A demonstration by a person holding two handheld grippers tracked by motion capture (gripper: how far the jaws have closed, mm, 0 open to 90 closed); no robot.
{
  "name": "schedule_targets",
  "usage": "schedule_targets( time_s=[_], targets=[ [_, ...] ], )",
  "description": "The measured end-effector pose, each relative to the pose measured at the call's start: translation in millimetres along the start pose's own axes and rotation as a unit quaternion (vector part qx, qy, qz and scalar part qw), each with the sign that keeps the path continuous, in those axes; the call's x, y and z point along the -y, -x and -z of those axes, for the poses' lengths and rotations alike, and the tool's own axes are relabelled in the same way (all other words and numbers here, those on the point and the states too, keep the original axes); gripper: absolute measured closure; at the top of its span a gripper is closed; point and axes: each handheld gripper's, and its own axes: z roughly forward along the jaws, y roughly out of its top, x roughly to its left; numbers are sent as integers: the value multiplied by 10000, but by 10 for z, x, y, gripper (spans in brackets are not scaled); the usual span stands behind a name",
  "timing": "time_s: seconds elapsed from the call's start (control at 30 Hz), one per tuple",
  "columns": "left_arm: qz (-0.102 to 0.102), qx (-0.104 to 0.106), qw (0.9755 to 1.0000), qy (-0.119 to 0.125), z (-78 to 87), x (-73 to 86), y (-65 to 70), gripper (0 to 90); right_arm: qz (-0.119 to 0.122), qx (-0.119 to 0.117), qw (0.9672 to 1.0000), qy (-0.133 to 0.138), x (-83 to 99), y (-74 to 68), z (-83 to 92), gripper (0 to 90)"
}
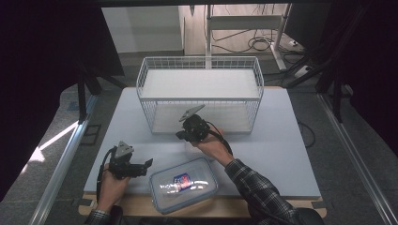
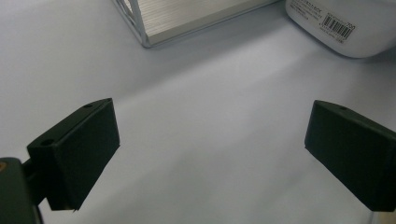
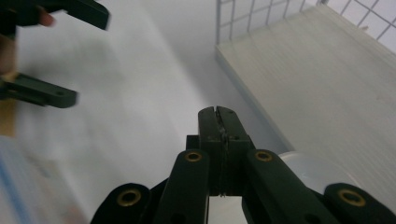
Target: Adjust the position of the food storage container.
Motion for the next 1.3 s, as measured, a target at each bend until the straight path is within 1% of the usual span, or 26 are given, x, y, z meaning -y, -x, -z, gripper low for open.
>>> schedule_targets(
  time_s=[0.03,0.07,0.13,0.2,0.27,0.33,0.43,0.47,0.57,0.6,0.7,0.73,0.83,0.93,0.97,1.07,1.13,1.17,1.23,1.3],
  targets=[
    [12,9,10000,8,-4,0,2,30,3,25,10000,-27,3,13,-25,893],
    [12,16,10000,8,-6,0,3,31,0,25,9999,-121,13,50,-90,893],
    [5,15,10000,-4,-9,1,4,31,3,16,9999,-138,18,57,-109,893],
    [0,17,10000,-30,-11,2,4,32,35,6,9997,-237,31,69,-158,893],
    [-4,15,10000,-52,-14,3,7,33,140,66,9993,-341,53,62,-192,894],
    [-22,9,10000,-70,-16,3,10,33,139,104,9991,-377,55,57,-181,894],
    [-35,7,10000,-83,-17,3,13,34,216,266,9982,-499,72,54,-140,894],
    [-43,2,9999,-92,-17,4,13,34,196,287,9981,-514,84,61,-123,894],
    [-40,1,9999,-105,-19,3,15,35,75,318,9982,-496,161,115,-36,895],
    [-48,3,9999,-118,-21,2,16,36,14,372,9981,-485,225,143,35,894],
    [-46,9,9999,-131,-24,0,21,36,-29,415,9980,-480,286,164,101,895],
    [-38,14,9999,-132,-25,-1,25,36,-126,473,9977,-476,366,184,190,894],
    [-42,11,9999,-147,-23,-6,32,37,-130,503,9976,-456,432,198,260,894],
    [-11,24,9999,-158,-20,-9,32,40,-273,571,9971,-427,562,218,400,894],
    [5,25,9999,-157,-19,-10,30,41,-279,597,9970,-400,604,232,443,894],
    [65,39,9998,-159,-17,-14,28,44,-440,685,9961,-352,730,258,575,894],
    [70,43,9998,-175,-16,-16,31,47,-533,727,9955,-306,814,287,661,894],
    [67,43,9998,-183,-17,-17,33,49,-640,804,9944,-267,894,312,744,894],
    [63,51,9998,-200,-20,-18,35,49,-657,839,9940,-248,924,327,775,894],
    [57,47,9997,-227,-21,-19,37,50,-777,885,9929,-177,1012,367,861,894]
  ],
)
